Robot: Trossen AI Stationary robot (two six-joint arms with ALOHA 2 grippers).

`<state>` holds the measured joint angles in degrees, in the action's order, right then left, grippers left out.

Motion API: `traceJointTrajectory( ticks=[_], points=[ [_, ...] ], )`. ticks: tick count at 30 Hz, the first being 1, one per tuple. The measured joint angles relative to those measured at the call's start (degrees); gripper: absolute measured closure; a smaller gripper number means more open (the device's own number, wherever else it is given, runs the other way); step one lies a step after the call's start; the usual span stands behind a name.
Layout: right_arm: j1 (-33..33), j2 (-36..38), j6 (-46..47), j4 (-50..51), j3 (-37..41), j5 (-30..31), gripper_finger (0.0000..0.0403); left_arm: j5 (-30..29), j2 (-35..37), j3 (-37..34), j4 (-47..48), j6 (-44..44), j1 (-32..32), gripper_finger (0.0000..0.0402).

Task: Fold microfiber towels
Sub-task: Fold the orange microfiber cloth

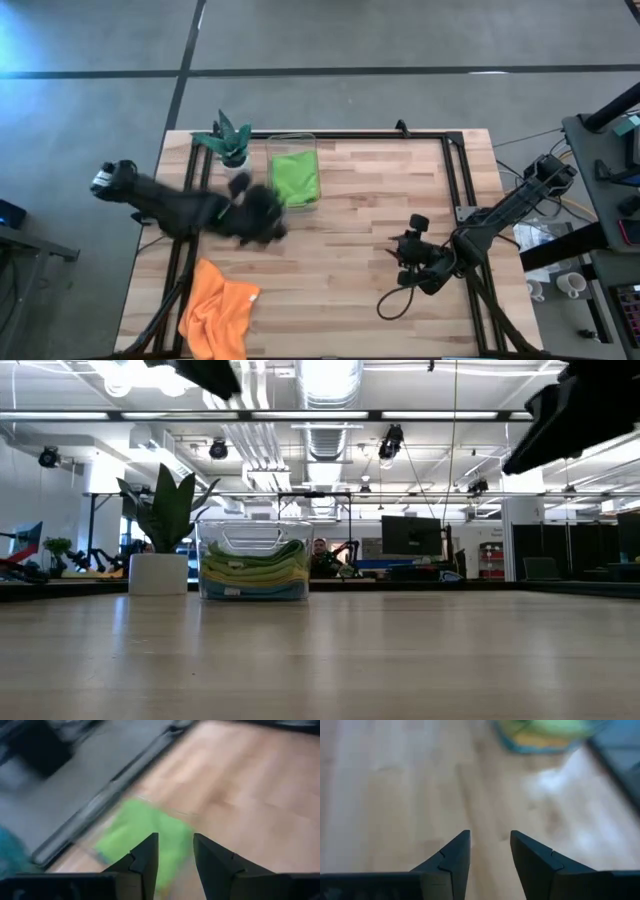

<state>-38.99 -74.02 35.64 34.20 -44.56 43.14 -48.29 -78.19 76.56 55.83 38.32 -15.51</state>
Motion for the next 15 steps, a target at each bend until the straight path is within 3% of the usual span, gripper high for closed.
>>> traceJointTrajectory(
  ticks=[2,4,6,9,15],
  points=[
    [0.0,0.0,-1.2,0.0,0.0,4.7,0.0263,-0.7,2.8,-3.1,0.0,3.9,-8.8,0.0293],
    [0.4,0.0,-3.3,0.0,0.0,9.8,0.0262,1.8,4.7,-5.7,0.2,14.0,-16.6,0.0293],
    [1.4,0.0,-6.5,-0.2,0.0,14.5,0.0262,12.3,5.0,-7.3,0.2,26.4,-21.4,0.0293],
    [3.6,0.0,-11.9,-0.5,0.0,15.9,0.0262,26.2,0.7,-7.8,-0.4,39.3,-25.4,0.0293],
    [6.2,0.0,-13.2,-0.5,0.0,11.3,0.027,51.5,-10.5,-8.3,0.3,48.6,-26.7,0.0293]
  ],
)
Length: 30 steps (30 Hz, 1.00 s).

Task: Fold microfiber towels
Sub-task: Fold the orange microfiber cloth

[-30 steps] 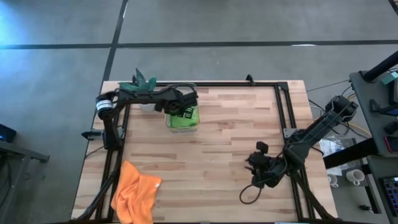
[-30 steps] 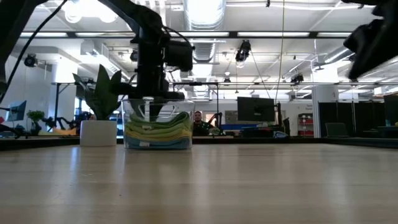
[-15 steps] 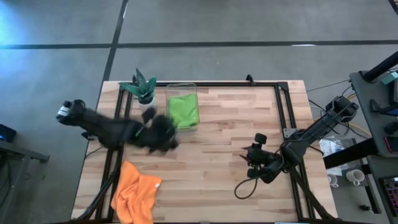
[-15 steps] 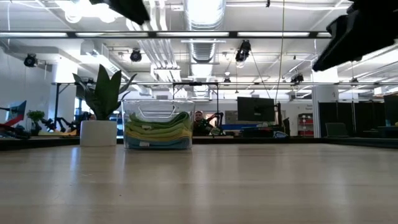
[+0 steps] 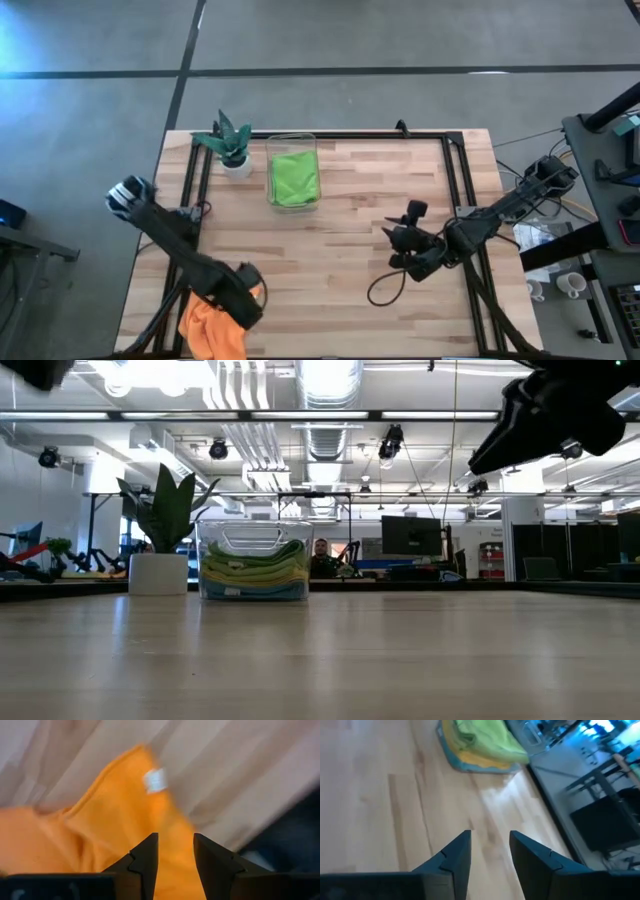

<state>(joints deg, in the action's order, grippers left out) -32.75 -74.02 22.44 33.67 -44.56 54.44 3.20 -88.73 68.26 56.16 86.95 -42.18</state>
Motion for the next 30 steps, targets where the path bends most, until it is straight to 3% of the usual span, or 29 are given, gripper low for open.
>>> traceJointTrajectory(
  ticks=[3,9,15,19,24,28,30],
  points=[
    [-0.4,0.0,-0.4,0.3,0.0,-2.2,0.0275,3.8,-4.8,-0.5,0.8,0.2,0.9,0.0293],
    [-4.5,0.0,-0.4,2.4,-0.3,-5.4,0.0276,4.7,-12.9,-0.4,-0.3,-0.6,1.5,0.0293],
    [-10.0,0.0,-0.2,11.4,-3.1,-5.7,0.027,7.6,-18.9,0.8,-9.2,-5.4,3.1,0.0293],
    [-11.3,0.0,0.9,9.7,-3.4,-8.3,0.0273,-2.8,-20.3,2.9,-18.6,-13.9,6.9,0.0293],
    [-11.2,-1.1,0.5,0.4,-2.4,-9.8,0.0277,-20.2,-21.1,4.3,-37.7,-37.7,15.0,0.0293],
    [-11.1,-4.3,0.3,-10.1,-2.2,-9.9,0.0275,-22.8,-21.0,4.3,-56.1,-53.2,21.2,0.0293],
    [-10.7,-7.2,0.8,-15.2,-2.2,-11.9,0.0273,-23.1,-19.4,4.2,-57.3,-57.0,22.7,0.0293]
  ],
)
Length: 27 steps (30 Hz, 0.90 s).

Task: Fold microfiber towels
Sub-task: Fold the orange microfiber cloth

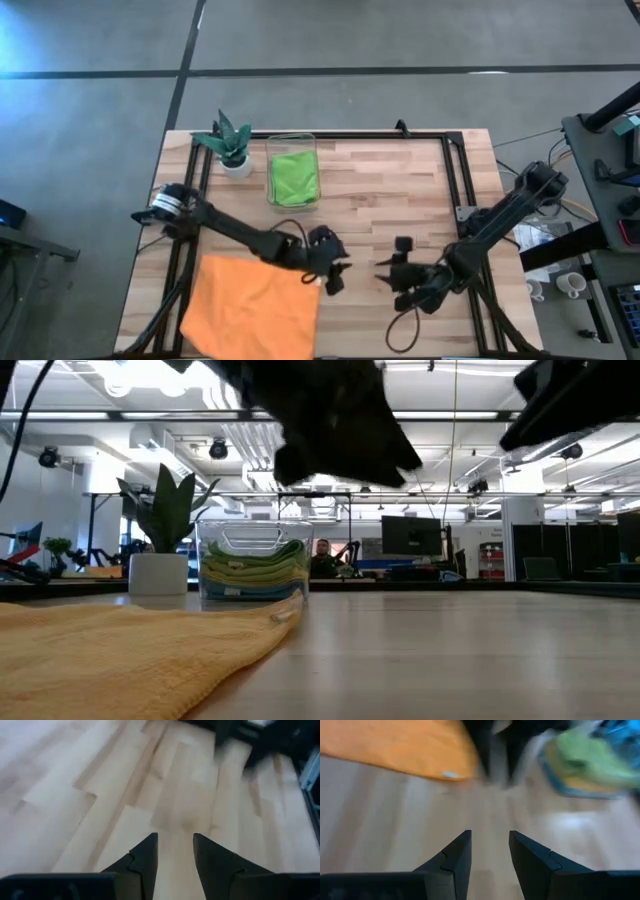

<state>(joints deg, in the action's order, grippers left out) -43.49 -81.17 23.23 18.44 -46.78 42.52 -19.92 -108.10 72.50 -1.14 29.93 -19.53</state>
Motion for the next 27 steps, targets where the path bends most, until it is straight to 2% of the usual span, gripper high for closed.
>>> traceJointTrajectory(
  ticks=[2,6,8,13,17,22,27],
  points=[
    [0.4,-3.7,-0.1,-4.8,0.0,-2.3,0.0273,0.1,2.7,0.0,3.7,-0.4,0.3,0.0293],
    [2.3,-13.4,-5.6,-17.6,-3.3,-5.2,0.0273,0.4,8.9,-0.3,22.0,5.1,-1.9,0.0293],
    [3.9,-18.5,-10.3,-21.4,-7.7,-8.5,0.0273,0.4,11.5,-0.8,31.8,10.7,-3.9,0.0293],
    [7.6,-30.5,-19.1,-20.8,-19.8,-16.3,0.0273,1.6,17.6,-0.9,47.2,27.9,-10.1,0.0293],
    [10.1,-39.2,-23.1,-27.9,-27.7,-19.4,0.028,2.6,20.7,-1.6,52.0,33.9,-14.9,0.0293],
    [12.6,-47.4,-21.2,-31.2,-35.6,-21.0,0.0293,1.4,22.6,-2.0,51.3,34.3,-17.1,0.0293],
    [15.0,-49.8,-21.4,-34.3,-34.7,-27.5,0.0302,0.2,22.3,-2.1,51.0,38.9,-17.0,0.0293]
  ],
)
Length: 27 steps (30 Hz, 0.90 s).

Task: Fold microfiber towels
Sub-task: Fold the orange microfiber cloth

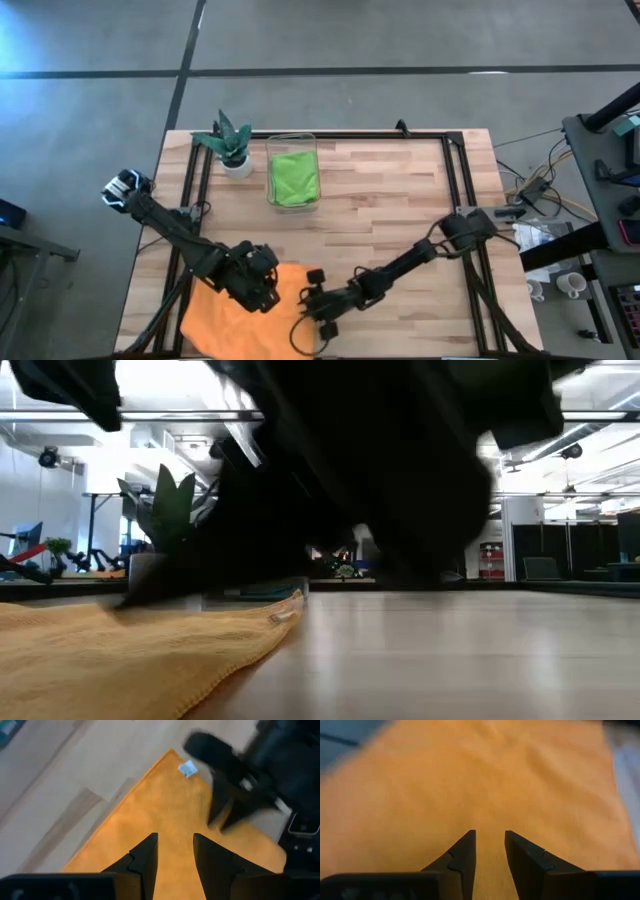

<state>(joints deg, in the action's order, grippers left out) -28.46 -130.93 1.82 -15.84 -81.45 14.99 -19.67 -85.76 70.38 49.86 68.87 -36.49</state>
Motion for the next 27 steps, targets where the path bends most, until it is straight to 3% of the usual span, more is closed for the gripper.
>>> traceJointTrajectory(
  ticks=[3,8,19,23,27],
  points=[
    [0.9,1.8,2.4,0.9,5.4,-0.4,0.0305,1.6,-0.3,0.0,0.4,0.9,-0.1,0.0293],
    [1.4,12.8,6.0,7.8,18.4,-1.4,0.0313,6.2,-0.3,-1.2,0.5,1.4,-1.0,0.0293],
    [1.5,43.5,13.6,23.2,49.1,-1.4,0.0328,2.8,-0.7,-4.6,-0.6,1.3,0.2,0.0293],
    [1.9,55.1,15.9,31.1,55.6,0.0,0.0328,2.7,-0.7,-5.2,-3.4,0.9,0.5,0.0293],
    [1.7,65.6,20.5,34.5,56.4,1.5,0.0328,-0.2,-0.7,-6.8,-5.0,2.2,1.0,0.0293]
  ],
)
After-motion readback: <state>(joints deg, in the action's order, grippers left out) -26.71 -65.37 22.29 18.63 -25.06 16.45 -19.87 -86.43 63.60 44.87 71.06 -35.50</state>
